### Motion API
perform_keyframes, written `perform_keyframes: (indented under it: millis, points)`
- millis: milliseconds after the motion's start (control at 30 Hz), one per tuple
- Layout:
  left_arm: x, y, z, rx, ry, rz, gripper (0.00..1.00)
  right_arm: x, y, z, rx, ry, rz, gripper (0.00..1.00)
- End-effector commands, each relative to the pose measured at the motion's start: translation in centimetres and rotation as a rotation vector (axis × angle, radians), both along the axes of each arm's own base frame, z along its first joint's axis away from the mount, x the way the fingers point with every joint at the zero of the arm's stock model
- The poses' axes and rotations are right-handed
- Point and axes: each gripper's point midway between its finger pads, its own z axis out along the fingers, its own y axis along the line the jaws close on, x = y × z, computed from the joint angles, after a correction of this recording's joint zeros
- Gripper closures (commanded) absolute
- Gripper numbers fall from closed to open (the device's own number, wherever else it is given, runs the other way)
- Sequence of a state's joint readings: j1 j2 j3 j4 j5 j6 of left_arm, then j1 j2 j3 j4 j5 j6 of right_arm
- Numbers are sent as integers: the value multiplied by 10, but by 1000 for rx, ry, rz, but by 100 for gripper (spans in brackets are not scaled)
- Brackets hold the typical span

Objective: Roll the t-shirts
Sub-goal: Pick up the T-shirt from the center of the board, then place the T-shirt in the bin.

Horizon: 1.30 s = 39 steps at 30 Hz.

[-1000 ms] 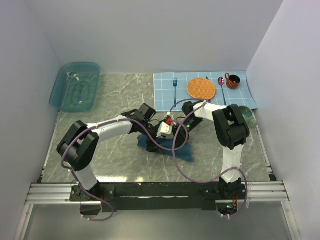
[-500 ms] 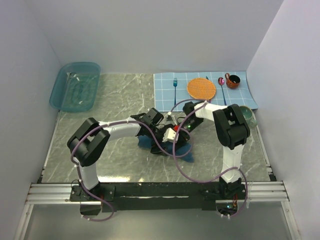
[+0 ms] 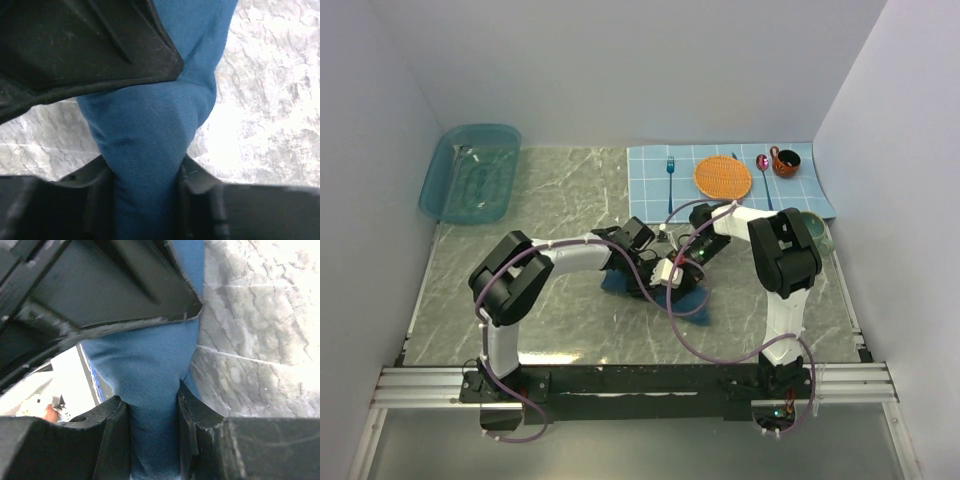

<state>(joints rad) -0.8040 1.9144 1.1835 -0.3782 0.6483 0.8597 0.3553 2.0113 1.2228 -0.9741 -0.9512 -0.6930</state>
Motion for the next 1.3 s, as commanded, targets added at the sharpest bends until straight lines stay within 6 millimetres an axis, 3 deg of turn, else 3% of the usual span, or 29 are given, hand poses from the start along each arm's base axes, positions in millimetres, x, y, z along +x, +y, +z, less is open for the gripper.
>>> perform_keyframes:
  millis: [0, 33, 67, 100, 167, 200, 233, 300, 400, 433, 500, 533, 567, 633, 667, 733, 767, 800, 833, 867, 900, 933, 967, 1033, 1067, 1100, 1267]
  points:
    - [-33, 7, -31, 91, 65, -109, 99, 13, -2, -12, -39, -103, 21, 67]
    - [-34, 9, -31, 97, 63, -118, 99, 15, -4, -10, -41, -112, 16, 60]
    - [-34, 11, -29, 102, 65, -120, 99, 18, -6, -6, -41, -130, 11, 37]
    - [-32, 13, -24, 106, 59, -111, 99, 28, -7, 6, -36, -181, 4, 1]
    - [-29, 19, -15, 117, 62, -97, 99, 43, -21, 28, -20, -216, -28, 0]
    - [-18, 24, -5, 102, 45, -70, 99, 62, -23, 52, 5, -285, -45, 0]
    - [-14, 28, 3, 103, 42, -60, 99, 70, -37, 67, 0, -288, -85, 0]
    - [8, 37, 28, 74, 3, -5, 99, 96, -47, 101, 14, -380, -132, 0]
    - [46, 52, 69, 47, -25, 125, 99, 126, -74, 133, -10, -455, -258, 0]
    - [64, 51, 91, 20, -42, 176, 99, 133, -80, 138, -24, -468, -297, 0]
    - [87, 71, 105, 40, -24, 278, 99, 139, -93, 143, -42, -484, -349, 0]
    - [103, 72, 124, 19, -40, 330, 99, 143, -95, 143, -50, -486, -380, 0]
    - [119, 89, 127, 39, -44, 400, 99, 142, -99, 138, -65, -474, -397, 0]
    - [146, 104, 147, 24, -66, 523, 99, 142, -98, 139, -70, -474, -428, 0]
    - [167, 128, 151, 44, -93, 626, 99, 139, -98, 137, -70, -461, -437, 0]
    - [200, 150, 171, 18, -136, 799, 99, 139, -98, 139, -75, -454, -461, 0]
    - [219, 176, 176, 21, -149, 904, 99, 138, -98, 138, -82, -451, -466, 0]
    - [242, 197, 195, -3, -184, 1072, 99, 139, -101, 138, -99, -457, -472, 0]
    - [253, 213, 203, -13, -190, 1153, 99, 138, -102, 137, -109, -450, -479, 0]
    - [268, 245, 204, -13, -185, 1251, 99, 138, -103, 135, -119, -446, -482, 0]
    - [281, 264, 223, -50, -202, 1350, 99, 137, -106, 133, -138, -445, -486, 0]
    - [288, 281, 230, -64, -206, 1413, 99, 137, -106, 133, -141, -441, -488, 0]
    - [297, 314, 231, -70, -213, 1511, 99, 136, -106, 130, -146, -433, -490, 0]
    - [310, 348, 250, -119, -246, 1661, 99, 136, -106, 128, -150, -418, -502, 0]
    - [314, 379, 249, -114, -259, 1741, 99, 135, -106, 126, -154, -413, -504, 0]
    - [318, 391, 258, -132, -284, 1789, 99, 136, -105, 124, -158, -406, -506, 0]
    - [335, 463, 258, -30, -491, 2029, 99, 133, -111, 116, -213, -387, -502, 0]
